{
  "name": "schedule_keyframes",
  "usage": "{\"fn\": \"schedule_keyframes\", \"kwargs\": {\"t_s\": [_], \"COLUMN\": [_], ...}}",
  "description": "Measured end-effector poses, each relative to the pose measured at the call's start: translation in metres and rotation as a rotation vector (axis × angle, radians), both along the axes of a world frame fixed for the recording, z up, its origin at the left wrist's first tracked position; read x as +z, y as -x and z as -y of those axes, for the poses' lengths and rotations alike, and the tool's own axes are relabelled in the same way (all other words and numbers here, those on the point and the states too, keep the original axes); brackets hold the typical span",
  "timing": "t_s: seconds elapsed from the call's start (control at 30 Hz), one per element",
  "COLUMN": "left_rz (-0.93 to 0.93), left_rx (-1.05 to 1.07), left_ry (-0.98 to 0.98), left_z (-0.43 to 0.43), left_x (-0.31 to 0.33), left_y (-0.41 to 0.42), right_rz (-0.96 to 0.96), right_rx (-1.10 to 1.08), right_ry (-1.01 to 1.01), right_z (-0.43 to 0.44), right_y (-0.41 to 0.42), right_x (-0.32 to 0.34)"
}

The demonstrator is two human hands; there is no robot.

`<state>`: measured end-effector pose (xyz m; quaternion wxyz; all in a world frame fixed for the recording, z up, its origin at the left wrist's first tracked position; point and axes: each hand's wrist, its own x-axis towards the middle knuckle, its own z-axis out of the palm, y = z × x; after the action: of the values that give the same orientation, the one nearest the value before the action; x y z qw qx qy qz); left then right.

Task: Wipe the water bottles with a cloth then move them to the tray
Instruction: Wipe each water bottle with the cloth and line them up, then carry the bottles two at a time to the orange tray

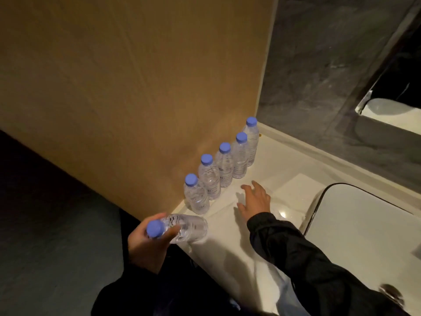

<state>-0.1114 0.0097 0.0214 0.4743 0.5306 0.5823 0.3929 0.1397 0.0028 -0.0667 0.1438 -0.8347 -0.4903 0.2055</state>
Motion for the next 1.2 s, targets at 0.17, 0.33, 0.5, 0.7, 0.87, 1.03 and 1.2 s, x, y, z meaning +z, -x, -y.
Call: {"fn": "schedule_keyframes", "kwargs": {"t_s": [0.17, 0.33, 0.5, 0.7, 0.87, 1.03, 1.2], "left_rz": [-0.091, -0.192, -0.083, -0.032, -0.116, -0.096, -0.04], "left_rx": [-0.058, -0.114, 0.006, -0.1, -0.114, -0.311, -0.61], "left_ry": [0.026, 0.015, 0.063, 0.148, 0.085, 0.022, -0.049], "left_z": [-0.014, -0.015, -0.018, -0.024, -0.034, -0.038, -0.03], "left_x": [-0.009, -0.019, -0.035, -0.05, -0.044, -0.013, 0.016], "left_y": [0.009, 0.006, 0.007, 0.019, 0.022, 0.0, -0.054], "right_rz": [-0.251, -0.273, -0.26, -0.256, -0.368, -0.423, -0.345], "right_rx": [0.293, 0.263, 0.358, 0.336, 0.14, -0.258, -0.519], "right_ry": [-0.373, -0.307, -0.245, -0.181, -0.316, -0.479, -0.585], "right_z": [-0.032, -0.054, -0.057, -0.055, -0.03, 0.004, 0.064], "right_y": [0.068, 0.094, 0.098, 0.118, 0.12, 0.106, 0.073], "right_x": [0.051, 0.055, 0.044, 0.039, 0.054, 0.088, 0.119]}}
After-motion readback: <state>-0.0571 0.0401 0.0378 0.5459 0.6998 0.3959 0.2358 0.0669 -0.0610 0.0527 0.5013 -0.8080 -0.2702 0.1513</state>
